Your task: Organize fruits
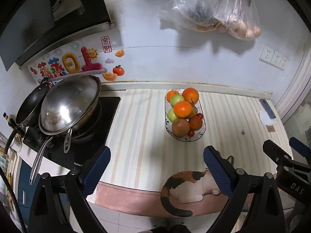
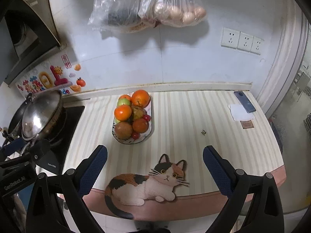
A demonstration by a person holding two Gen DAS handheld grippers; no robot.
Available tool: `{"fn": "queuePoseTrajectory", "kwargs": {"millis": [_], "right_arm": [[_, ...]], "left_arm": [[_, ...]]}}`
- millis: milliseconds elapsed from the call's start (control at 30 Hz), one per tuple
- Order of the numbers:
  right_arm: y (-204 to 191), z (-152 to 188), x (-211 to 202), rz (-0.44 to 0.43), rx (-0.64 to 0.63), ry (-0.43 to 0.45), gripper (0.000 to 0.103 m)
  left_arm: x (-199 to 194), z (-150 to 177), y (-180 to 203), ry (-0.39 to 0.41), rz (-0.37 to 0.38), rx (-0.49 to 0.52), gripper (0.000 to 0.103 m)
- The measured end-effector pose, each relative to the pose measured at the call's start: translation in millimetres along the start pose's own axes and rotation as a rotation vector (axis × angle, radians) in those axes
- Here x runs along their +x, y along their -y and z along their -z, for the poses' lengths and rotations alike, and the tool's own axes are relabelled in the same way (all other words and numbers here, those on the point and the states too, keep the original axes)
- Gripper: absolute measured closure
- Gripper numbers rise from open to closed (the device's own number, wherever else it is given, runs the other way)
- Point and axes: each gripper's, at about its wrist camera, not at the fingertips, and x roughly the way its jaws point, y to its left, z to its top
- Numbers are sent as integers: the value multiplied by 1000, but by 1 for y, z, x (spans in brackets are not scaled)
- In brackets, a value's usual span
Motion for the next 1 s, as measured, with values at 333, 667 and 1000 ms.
{"fn": "queuePoseTrajectory", "kwargs": {"millis": [333,667,1000], "right_arm": [[-1,10,9,1,-9,-24,2],[-1,9,-2,12,-11,-12,2],[2,11,-5,12,-8,-14,2]], "left_arm": [[8,8,5,-25,-6,12,1],[3,9,5,-11,1,10,1],[6,11,5,-23,-4,5,1]]}}
